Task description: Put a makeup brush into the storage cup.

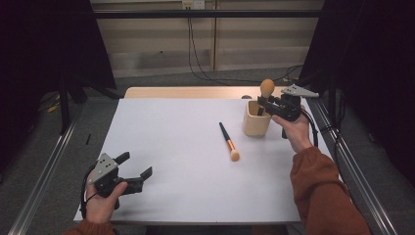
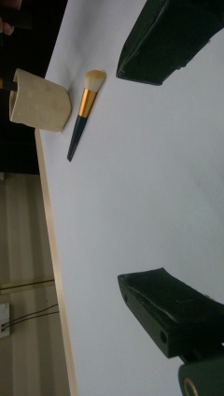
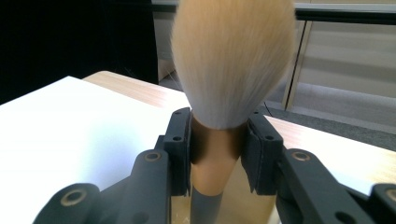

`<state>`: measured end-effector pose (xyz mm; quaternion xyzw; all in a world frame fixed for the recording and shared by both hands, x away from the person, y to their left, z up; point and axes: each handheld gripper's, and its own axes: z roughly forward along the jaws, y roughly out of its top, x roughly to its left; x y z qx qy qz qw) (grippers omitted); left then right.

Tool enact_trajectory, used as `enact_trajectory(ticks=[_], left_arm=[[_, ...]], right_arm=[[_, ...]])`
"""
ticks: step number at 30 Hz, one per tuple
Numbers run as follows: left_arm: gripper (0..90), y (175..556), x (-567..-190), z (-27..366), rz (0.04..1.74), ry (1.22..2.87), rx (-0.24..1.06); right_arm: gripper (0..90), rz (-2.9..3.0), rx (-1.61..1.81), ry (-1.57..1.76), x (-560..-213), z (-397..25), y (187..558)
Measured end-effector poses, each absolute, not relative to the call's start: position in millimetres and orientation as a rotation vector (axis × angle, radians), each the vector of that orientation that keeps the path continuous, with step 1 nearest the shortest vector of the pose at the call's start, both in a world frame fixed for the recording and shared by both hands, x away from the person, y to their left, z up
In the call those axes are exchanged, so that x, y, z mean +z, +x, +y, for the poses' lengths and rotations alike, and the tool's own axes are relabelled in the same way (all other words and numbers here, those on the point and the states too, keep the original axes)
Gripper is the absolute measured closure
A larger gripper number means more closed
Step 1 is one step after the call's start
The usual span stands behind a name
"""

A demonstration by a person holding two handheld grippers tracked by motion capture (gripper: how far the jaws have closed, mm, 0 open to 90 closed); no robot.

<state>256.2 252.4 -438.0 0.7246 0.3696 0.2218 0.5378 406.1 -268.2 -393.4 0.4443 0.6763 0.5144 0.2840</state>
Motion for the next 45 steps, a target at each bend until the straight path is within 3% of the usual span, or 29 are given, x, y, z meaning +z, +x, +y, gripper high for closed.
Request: enact_trajectory(ticks=[20, 25, 35, 45], left_arm=[[3.4, 255.5, -439.0, 253.7, 0.893, 1.729, 0.533], [3.4, 255.5, -438.9, 253.6, 0.89, 1.732, 0.532], [3.4, 255.9, -439.0, 253.3, 0.89, 1.731, 0.532], [3.3, 255.5, -438.9, 253.3, 0.897, 1.721, 0.527]], right_arm=[[62.7, 1.812, 1.366, 1.251, -409.8, -275.6, 408.0], [41.2, 1.801, 1.343, 1.289, -411.9, -279.6, 406.8], [14.4, 1.76, 1.338, 1.297, -413.0, -282.2, 399.4], [3.0, 1.773, 1.356, 1.261, -415.7, -279.8, 384.6]])
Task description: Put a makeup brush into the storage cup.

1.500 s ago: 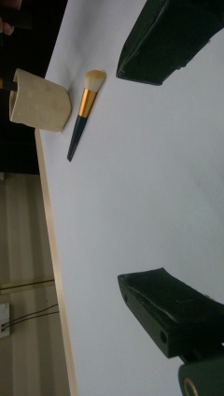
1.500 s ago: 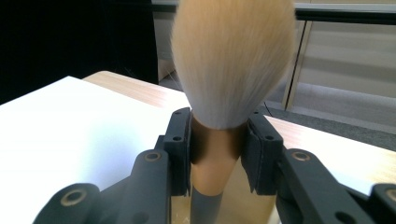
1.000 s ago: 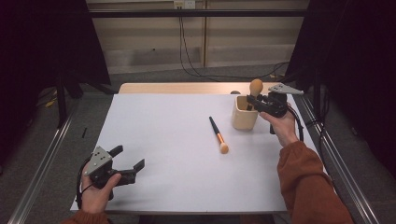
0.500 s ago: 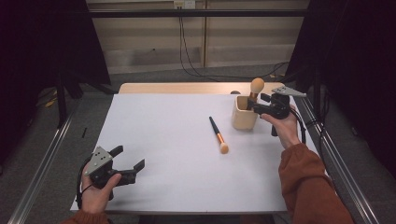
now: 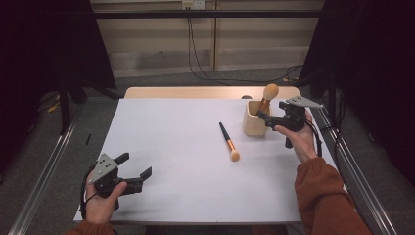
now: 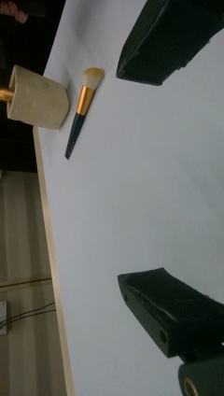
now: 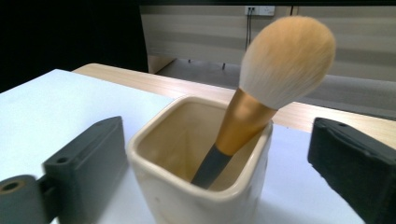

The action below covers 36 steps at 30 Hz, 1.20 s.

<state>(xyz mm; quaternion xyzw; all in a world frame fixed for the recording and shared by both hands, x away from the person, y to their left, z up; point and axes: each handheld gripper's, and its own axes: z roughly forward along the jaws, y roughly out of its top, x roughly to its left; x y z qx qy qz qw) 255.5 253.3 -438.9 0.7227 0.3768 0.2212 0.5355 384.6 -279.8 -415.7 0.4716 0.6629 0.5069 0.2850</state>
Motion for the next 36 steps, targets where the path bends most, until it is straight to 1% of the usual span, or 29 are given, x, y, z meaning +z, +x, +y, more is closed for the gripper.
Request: enact_trajectory(ticks=[6, 22, 29, 36], left_arm=[[3.3, 254.4, -438.6, 254.2, 0.9, 1.716, 0.531], [3.3, 250.9, -437.6, 254.9, 0.894, 1.716, 0.53], [3.4, 250.7, -436.7, 253.9, 0.888, 1.709, 0.529], [3.3, 249.2, -435.6, 253.8, 0.879, 1.712, 0.527]], right_arm=[[0.0, 1.771, 1.385, 1.23, -414.7, -281.3, 369.4], [0.5, 1.775, 1.398, 1.204, -419.8, -282.2, 333.2], [0.0, 1.774, 1.438, 1.153, -414.6, -285.7, 310.1], [0.2, 1.782, 1.448, 1.149, -411.9, -284.0, 296.5]])
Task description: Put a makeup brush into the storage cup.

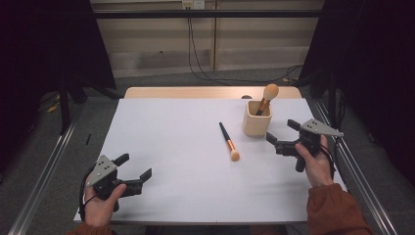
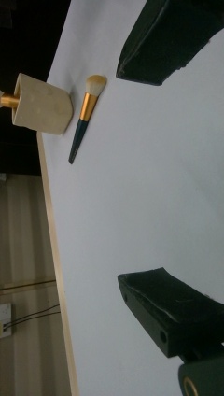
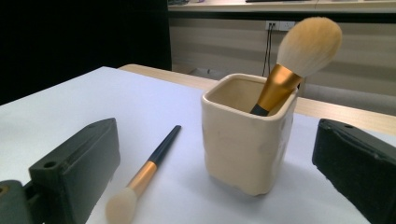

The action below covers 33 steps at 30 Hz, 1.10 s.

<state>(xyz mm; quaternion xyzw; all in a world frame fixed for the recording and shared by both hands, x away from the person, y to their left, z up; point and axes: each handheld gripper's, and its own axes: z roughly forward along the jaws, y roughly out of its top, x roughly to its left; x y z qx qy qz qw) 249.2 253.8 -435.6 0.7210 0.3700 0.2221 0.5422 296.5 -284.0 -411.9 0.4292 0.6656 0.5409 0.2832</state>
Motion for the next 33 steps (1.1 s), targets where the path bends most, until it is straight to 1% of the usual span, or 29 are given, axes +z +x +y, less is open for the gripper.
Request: enact_trajectory(ticks=[7, 11, 33], left_arm=[[3.4, 246.1, -434.5, 251.1, 0.888, 1.701, 0.52], [3.3, 243.8, -433.3, 248.2, 0.866, 1.706, 0.517], [3.1, 239.7, -434.2, 257.9, 0.905, 1.668, 0.523]], right_arm=[[0.2, 1.801, 1.431, 1.14, -413.3, -284.4, 280.5], [0.6, 1.794, 1.432, 1.161, -418.1, -286.5, 273.5], [0.6, 1.761, 1.38, 1.222, -443.0, -303.4, 223.8]])
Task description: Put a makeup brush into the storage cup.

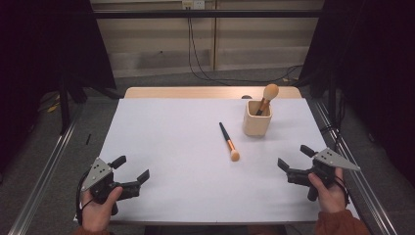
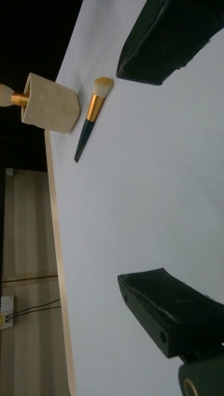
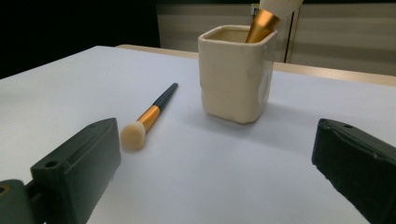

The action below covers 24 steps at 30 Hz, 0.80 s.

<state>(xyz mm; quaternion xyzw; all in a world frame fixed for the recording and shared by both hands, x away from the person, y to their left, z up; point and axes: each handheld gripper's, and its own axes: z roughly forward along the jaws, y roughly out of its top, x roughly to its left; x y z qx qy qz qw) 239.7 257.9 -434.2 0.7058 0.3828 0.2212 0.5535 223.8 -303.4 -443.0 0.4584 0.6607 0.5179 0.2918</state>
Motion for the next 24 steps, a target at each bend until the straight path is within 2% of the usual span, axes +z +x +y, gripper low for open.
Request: enact_trajectory(ticks=[9, 24], left_arm=[[3.1, 237.0, -433.9, 258.4, 0.911, 1.671, 0.546], [3.1, 238.6, -434.9, 258.1, 0.906, 1.685, 0.549]], right_arm=[[0.6, 1.759, 1.38, 1.209, -448.3, -309.4, 206.2], [0.8, 1.766, 1.404, 1.198, -444.1, -307.8, 212.8]])
